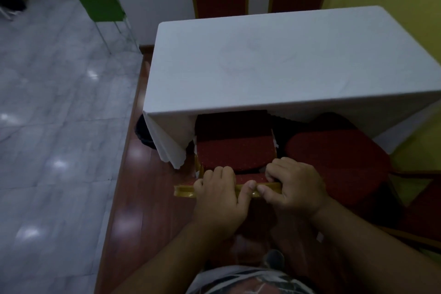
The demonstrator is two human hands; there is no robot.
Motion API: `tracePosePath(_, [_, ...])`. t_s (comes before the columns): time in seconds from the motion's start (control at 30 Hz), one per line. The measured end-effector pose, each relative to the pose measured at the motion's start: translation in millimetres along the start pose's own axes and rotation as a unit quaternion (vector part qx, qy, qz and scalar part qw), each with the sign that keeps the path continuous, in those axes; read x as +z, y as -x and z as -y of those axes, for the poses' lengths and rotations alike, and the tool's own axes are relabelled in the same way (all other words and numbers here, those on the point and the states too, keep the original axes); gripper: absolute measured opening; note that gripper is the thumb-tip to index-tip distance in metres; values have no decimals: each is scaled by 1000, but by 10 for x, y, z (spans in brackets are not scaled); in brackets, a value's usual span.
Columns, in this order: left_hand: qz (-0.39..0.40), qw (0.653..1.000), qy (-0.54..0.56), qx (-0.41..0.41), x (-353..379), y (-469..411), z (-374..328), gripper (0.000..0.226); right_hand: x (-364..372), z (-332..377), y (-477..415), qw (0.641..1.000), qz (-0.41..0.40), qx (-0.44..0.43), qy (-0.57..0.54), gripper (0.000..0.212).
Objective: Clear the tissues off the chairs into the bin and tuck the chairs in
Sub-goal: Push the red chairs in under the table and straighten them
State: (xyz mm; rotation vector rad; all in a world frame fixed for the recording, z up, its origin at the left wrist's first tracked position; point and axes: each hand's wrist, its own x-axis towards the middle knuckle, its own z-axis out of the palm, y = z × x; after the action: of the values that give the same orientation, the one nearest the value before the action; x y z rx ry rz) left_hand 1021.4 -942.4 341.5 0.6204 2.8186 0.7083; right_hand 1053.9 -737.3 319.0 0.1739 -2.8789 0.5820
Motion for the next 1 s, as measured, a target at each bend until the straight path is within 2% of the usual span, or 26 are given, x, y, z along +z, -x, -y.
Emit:
tracePosePath(0.17, [-13,1000,8,12,10,2,48,37,1,27,29,1000,-4,20,9,48])
tracePosePath(0.63, [-55,998,21,1,1,-8,38,31,39,116,30,998,-9,61,-11,45])
tracePosePath(0.87, [-31,999,21,-13,-71,-65,36,33,-48,133,-32,997,47,56,-26,45])
tracePosePath(1.0, [-1,999,8,-48,-105,-211,-160,37,-336,-149,171,984,102,43,-136,40])
